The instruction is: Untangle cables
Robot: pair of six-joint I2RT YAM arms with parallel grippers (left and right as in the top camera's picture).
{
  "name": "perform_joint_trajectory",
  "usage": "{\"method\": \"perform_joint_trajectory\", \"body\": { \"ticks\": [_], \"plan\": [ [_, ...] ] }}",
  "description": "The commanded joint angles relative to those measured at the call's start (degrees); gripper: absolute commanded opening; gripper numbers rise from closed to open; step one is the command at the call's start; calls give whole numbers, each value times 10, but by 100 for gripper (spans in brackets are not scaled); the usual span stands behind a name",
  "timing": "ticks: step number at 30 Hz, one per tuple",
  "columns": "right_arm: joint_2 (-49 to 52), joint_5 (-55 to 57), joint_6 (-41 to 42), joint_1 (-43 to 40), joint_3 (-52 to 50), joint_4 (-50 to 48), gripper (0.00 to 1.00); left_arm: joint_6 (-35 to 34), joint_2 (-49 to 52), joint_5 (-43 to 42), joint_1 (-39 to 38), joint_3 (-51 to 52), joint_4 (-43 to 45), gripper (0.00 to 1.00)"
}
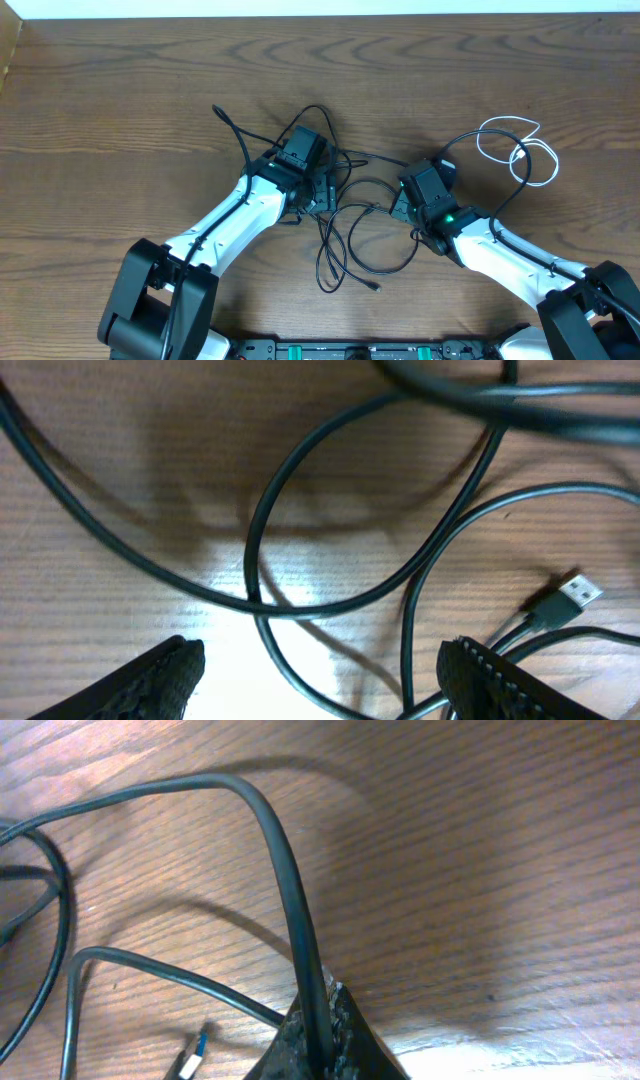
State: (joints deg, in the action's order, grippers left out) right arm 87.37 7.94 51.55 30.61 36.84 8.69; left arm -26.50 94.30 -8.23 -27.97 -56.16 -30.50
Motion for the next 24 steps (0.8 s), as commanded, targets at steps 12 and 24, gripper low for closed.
{"method": "perform_joint_trajectory", "body": {
  "ticks": [12,24],
  "plan": [
    [3,-11,-22,-2,-2,-1,4,12,2,35,-1,7,-22,25],
    [3,-11,-22,-2,-2,-1,6,12,2,59,-1,8,-22,19]
  ]
}}
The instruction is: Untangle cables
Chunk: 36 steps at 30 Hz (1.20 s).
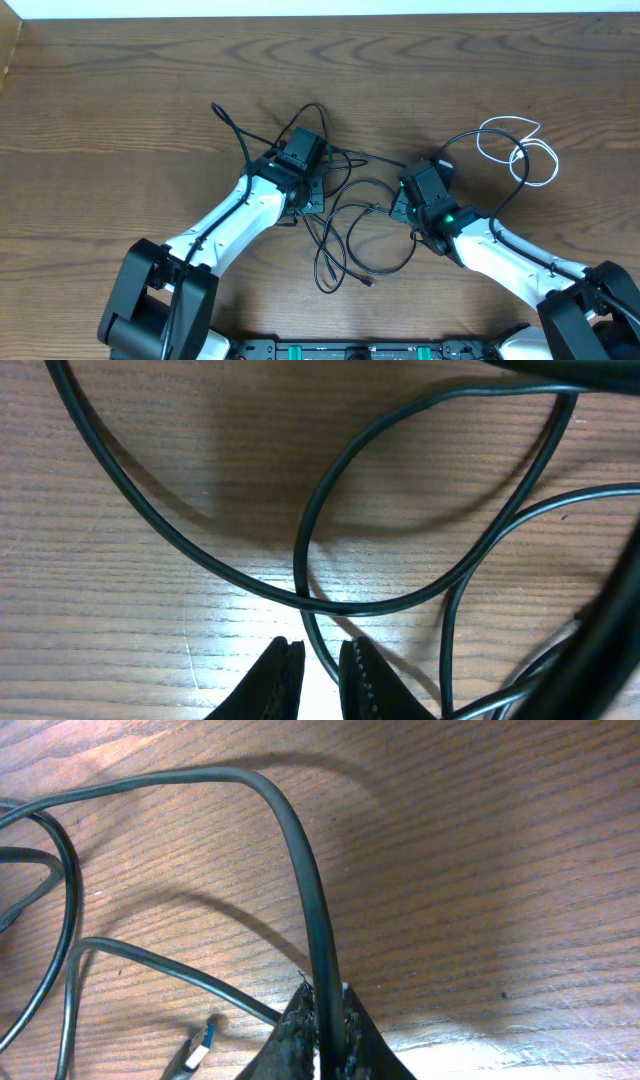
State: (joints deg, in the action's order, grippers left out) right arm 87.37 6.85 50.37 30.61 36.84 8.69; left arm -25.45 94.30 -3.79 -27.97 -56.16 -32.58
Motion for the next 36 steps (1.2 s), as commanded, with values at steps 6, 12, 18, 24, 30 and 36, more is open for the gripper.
{"method": "perform_joint_trajectory", "body": {
  "ticks": [6,12,18,24,30,36],
  "plan": [
    [3,-1,-10,-2,-2,-1,5,1,2,15,-1,8,-1,19],
    [3,-2,-12,-2,-2,-1,6,1,2,15,-1,8,-1,19],
    [3,-2,-12,-2,-2,-1,6,-1,2,15,-1,8,1,19],
    [3,-2,-12,-2,-2,-1,6,-1,2,19,-1,8,2,19],
    [3,-2,-12,-2,-2,-1,6,-1,3,19,-1,8,5,19],
    [3,-3,-12,-2,-2,-1,12,28,1,19,4,3,-2,60]
  ]
}}
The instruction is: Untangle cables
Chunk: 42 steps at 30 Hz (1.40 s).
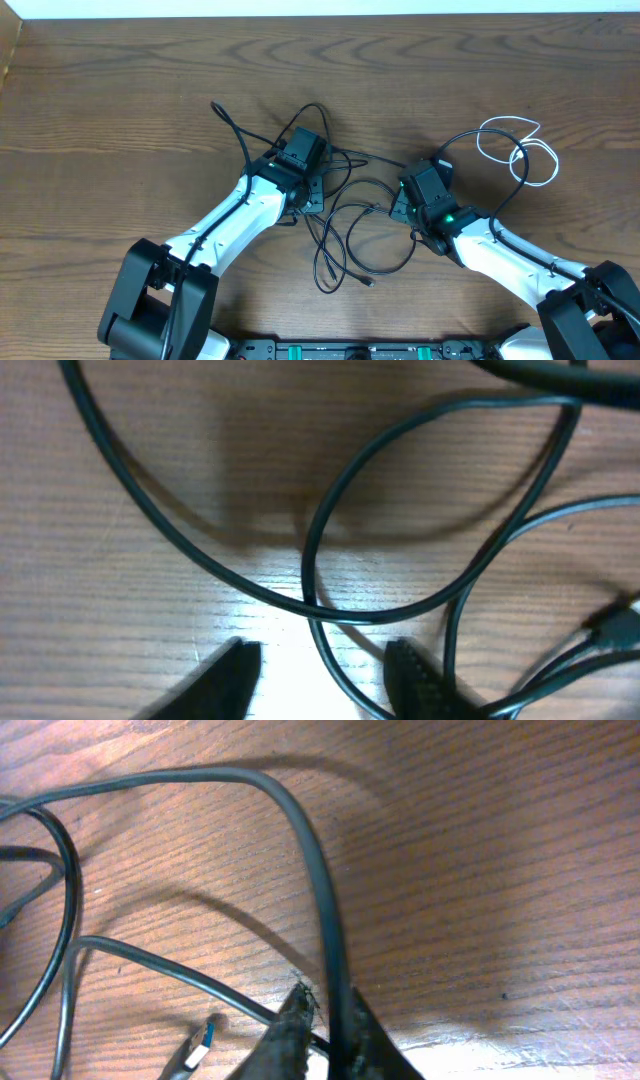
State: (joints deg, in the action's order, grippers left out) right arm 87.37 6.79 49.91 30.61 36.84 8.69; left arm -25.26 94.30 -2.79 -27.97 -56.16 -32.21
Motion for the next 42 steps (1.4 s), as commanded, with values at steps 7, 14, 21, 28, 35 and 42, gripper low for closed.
{"method": "perform_joint_trajectory", "body": {
  "ticks": [7,14,21,28,35,42],
  "plan": [
    [3,-3,-7,-2,-2,-1,21,38,-29,-16,36,-93,-116,91],
    [3,-3,-7,-2,-2,-1,40,38,-46,-99,35,-116,-221,92],
    [3,-3,-7,-2,-2,-1,55,38,-46,-103,14,-110,-348,92],
    [3,-4,-7,-2,-2,-1,74,35,-46,-152,-47,-43,-306,92],
    [3,-8,-7,-2,-2,-1,78,-36,-46,-160,-97,16,-219,76],
    [3,-10,-7,-2,-2,-1,80,-35,-47,-125,-99,21,-206,8]
  ]
}}
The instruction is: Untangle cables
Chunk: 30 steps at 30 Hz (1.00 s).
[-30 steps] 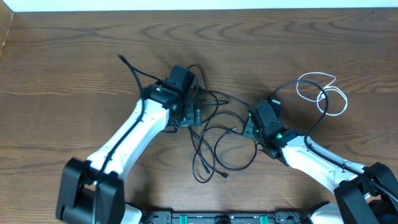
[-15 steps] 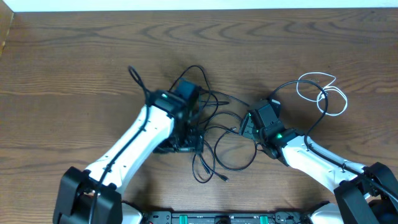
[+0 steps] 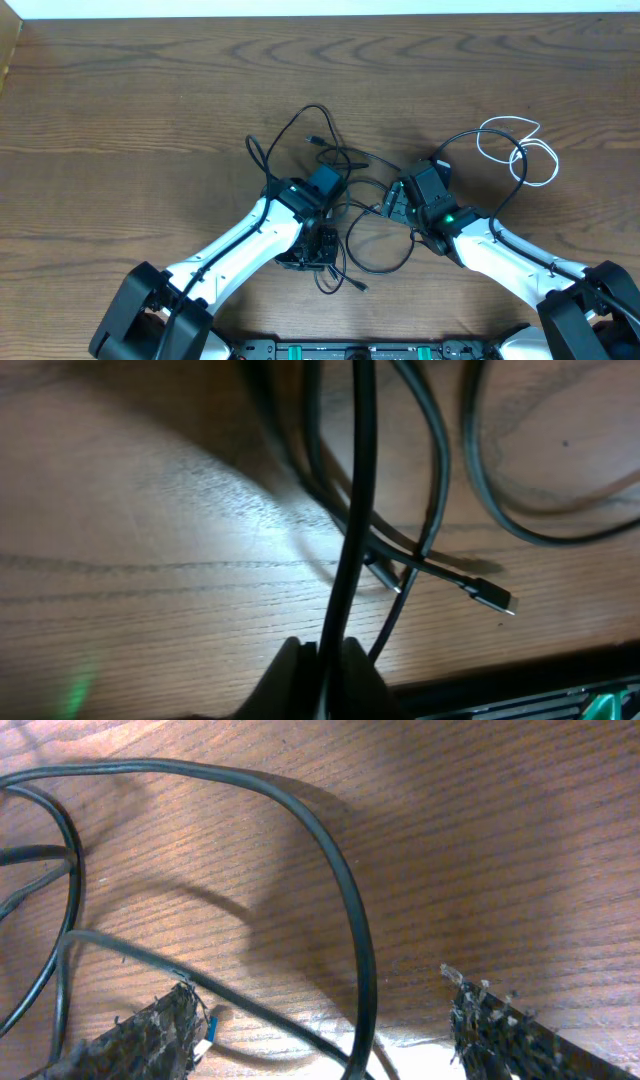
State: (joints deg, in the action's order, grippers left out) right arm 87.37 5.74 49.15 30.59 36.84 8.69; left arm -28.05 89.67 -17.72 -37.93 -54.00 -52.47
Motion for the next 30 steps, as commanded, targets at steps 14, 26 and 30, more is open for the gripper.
{"method": "perform_joint_trajectory", "body": {
  "ticks": [14,26,30],
  "plan": [
    [3,1,0,-2,-2,-1,87,1,-150,239,100,-246,-150,7],
    [3,0,0,-2,-2,-2,91,1,-319,372,113,-267,16,8],
    [3,-27,-15,-2,-2,-18,96,-1,-333,404,113,-267,33,8]
  ]
}}
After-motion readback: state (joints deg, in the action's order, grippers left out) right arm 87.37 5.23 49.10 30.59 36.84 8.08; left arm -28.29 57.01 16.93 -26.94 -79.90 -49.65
